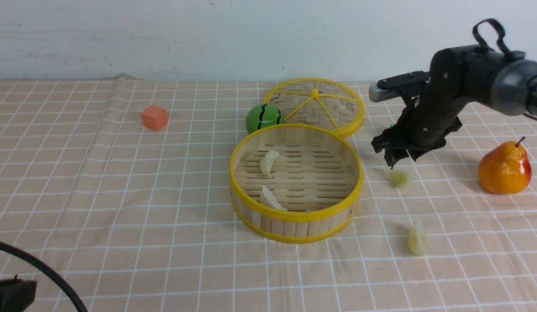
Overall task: Put the dumplings into the steamer on the table with the brown tablecloth.
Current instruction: 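Reach for and grasp a dumpling lying on the table beside the steamer, then place the dumpling in the bamboo steamer basket with the right gripper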
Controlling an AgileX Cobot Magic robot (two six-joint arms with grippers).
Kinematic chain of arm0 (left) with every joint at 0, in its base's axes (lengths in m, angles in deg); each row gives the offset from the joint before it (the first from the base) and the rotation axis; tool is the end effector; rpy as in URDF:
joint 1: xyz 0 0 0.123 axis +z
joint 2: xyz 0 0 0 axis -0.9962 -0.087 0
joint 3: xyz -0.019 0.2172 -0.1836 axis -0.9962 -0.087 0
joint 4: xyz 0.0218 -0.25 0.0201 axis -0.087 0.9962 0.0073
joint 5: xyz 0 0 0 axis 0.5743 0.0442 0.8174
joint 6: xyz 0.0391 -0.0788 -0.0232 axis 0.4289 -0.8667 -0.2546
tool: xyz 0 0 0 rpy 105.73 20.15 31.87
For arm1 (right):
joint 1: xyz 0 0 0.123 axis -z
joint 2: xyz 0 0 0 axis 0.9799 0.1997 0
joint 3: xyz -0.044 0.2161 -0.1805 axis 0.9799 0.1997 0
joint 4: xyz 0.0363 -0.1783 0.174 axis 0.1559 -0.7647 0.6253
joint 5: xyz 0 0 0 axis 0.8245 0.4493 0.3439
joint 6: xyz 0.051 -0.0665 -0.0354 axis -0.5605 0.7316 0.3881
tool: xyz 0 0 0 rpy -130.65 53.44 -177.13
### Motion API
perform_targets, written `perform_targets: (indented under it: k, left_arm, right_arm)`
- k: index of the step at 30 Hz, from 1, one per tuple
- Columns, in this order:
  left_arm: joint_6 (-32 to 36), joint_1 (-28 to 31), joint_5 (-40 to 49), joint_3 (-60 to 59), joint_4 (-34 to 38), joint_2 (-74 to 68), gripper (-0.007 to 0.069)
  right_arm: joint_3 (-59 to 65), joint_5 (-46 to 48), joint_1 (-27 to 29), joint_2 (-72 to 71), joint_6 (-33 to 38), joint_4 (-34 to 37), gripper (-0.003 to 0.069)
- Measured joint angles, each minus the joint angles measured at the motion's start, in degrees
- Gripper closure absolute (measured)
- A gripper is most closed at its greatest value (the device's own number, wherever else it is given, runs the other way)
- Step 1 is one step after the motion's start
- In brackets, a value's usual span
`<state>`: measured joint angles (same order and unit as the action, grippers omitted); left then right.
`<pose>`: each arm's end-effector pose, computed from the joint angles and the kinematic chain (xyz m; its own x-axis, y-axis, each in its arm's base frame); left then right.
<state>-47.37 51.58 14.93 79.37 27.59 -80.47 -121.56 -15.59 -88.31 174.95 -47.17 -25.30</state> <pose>0.0999 -0.0336 0.2686 -0.5882 0.1010 -0.8024 0.1911 0.9814 -0.0165 0.4826 0.0847 0.1973 -0.8822 -0.2160 -0.4185 -0.2308 0.9729 -0.0156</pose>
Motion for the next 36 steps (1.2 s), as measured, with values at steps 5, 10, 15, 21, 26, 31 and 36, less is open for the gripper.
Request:
perform_targets:
  k: [5, 10, 15, 21, 26, 31, 36]
  left_arm:
    - [-0.15, 0.0, -4.45, -1.12, -0.7, 0.67, 0.0545]
    - [-0.15, 0.0, -5.54, -1.23, -1.68, 0.67, 0.0541]
    - [-0.15, 0.0, -7.34, -1.35, -2.39, 0.67, 0.0536]
    - [-0.15, 0.0, -7.74, -1.41, -2.46, 0.67, 0.0533]
    - [-0.61, 0.0, -7.74, -1.41, -2.46, 0.67, 0.0526]
    - [-2.28, 0.0, -7.74, -1.41, -2.06, 0.67, 0.0522]
    - [-3.12, 0.0, -7.68, -1.41, -0.75, 0.67, 0.0519]
  right_arm:
    - [-5.5, 7.45, 0.05, 6.01, 0.71, 0.24, 0.0279]
    - [-5.98, 10.7, 0.05, 5.71, 1.79, -0.24, 0.0384]
    - [-5.92, 11.92, 0.05, 2.26, 2.25, -1.47, 0.04]
    - [-5.98, 10.79, -1.43, -5.82, 3.47, 5.58, 0.0401]
    - [-6.11, 4.48, -7.22, -4.69, 9.82, 13.68, 0.0402]
    - [-6.11, -4.47, -11.37, 1.54, 11.55, 15.25, 0.0403]
    - [-5.99, -7.75, -11.91, 5.57, 10.16, 15.35, 0.033]
